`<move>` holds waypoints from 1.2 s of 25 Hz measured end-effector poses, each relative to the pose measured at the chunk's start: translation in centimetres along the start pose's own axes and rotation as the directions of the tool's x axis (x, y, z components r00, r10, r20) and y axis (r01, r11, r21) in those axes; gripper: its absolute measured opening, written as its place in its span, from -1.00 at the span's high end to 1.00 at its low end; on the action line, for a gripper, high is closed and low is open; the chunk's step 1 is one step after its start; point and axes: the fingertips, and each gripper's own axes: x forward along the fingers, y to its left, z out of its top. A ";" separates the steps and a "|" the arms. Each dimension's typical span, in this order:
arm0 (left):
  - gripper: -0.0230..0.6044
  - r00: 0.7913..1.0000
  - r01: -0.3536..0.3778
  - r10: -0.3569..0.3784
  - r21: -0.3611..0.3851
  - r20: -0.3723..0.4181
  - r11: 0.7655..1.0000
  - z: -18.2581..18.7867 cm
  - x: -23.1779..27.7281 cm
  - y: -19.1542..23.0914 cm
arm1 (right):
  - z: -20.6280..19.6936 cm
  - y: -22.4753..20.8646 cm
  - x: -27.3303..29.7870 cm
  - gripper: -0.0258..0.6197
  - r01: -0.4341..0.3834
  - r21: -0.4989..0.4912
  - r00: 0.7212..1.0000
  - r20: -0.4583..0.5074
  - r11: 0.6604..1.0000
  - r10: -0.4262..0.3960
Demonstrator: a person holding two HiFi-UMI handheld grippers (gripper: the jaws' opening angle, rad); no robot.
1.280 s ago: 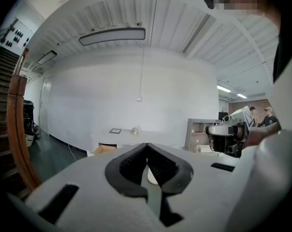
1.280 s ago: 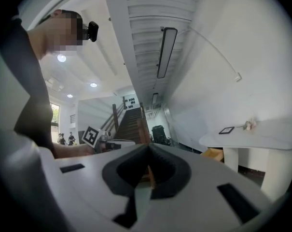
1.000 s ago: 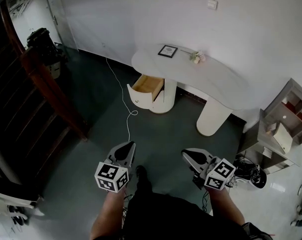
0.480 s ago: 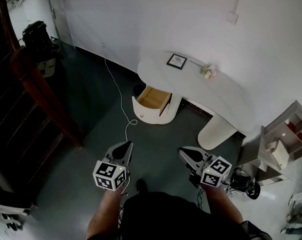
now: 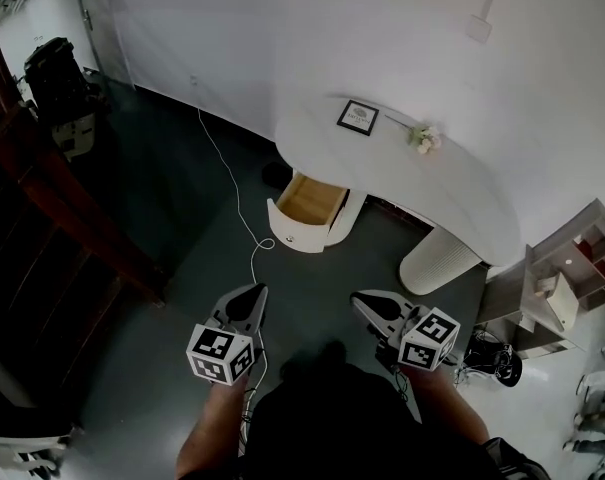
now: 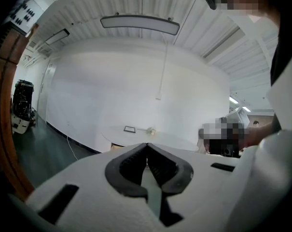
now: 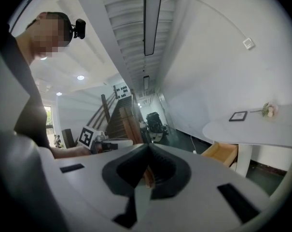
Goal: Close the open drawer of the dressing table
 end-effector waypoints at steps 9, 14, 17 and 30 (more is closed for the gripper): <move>0.90 0.999 0.028 -0.028 -0.015 -0.043 1.000 1.0 6.0 2.2 | 0.8 -6.4 3.2 0.90 0.005 0.059 1.000 0.017 0.998 -0.006; 0.90 0.997 0.033 -0.033 0.002 -0.069 0.999 2.6 11.7 3.8 | 2.2 -11.6 6.4 0.90 -0.021 0.081 1.000 0.011 0.996 0.021; 0.90 0.995 0.035 -0.033 0.024 -0.098 0.999 3.1 15.2 4.9 | 2.6 -14.9 8.5 0.90 -0.046 0.080 0.999 -0.003 0.996 0.046; 0.90 0.967 -0.060 0.029 -0.115 -0.254 0.992 -4.5 23.0 13.3 | -5.1 -23.7 17.5 0.90 -0.089 0.192 0.967 -0.217 0.977 0.130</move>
